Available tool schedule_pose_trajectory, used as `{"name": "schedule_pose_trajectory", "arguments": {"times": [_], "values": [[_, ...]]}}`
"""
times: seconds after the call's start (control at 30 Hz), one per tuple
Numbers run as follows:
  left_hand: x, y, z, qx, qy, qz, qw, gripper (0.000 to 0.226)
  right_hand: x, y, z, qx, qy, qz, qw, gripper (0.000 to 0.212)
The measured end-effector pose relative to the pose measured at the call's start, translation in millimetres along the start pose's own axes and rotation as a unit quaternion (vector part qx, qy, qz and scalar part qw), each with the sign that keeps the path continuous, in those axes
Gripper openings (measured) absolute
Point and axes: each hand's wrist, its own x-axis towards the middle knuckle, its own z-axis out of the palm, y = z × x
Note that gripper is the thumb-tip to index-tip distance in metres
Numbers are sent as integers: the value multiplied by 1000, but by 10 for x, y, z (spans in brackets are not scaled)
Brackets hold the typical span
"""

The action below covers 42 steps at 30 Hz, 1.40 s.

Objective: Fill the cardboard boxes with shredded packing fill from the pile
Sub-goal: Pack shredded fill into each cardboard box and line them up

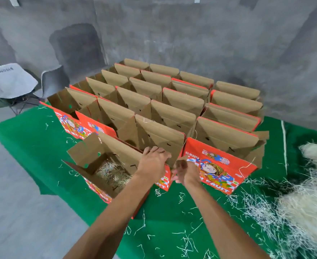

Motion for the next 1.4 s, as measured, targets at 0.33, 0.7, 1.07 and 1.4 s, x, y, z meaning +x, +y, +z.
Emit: {"name": "schedule_pose_trajectory", "arguments": {"times": [0.33,0.7,1.07,1.4], "values": [[81,248,151,-3,-83,56,995,25,-366,529,-148,172,33,25,984,23],[475,1885,187,-141,-258,212,932,34,-897,1397,-1587,142,118,69,980,32],[339,3509,547,-134,-342,334,868,52,-1467,2311,-2746,92,220,125,963,35],[257,3624,900,-113,-434,267,853,46,-1517,2505,-2753,-211,312,14,926,94]]}}
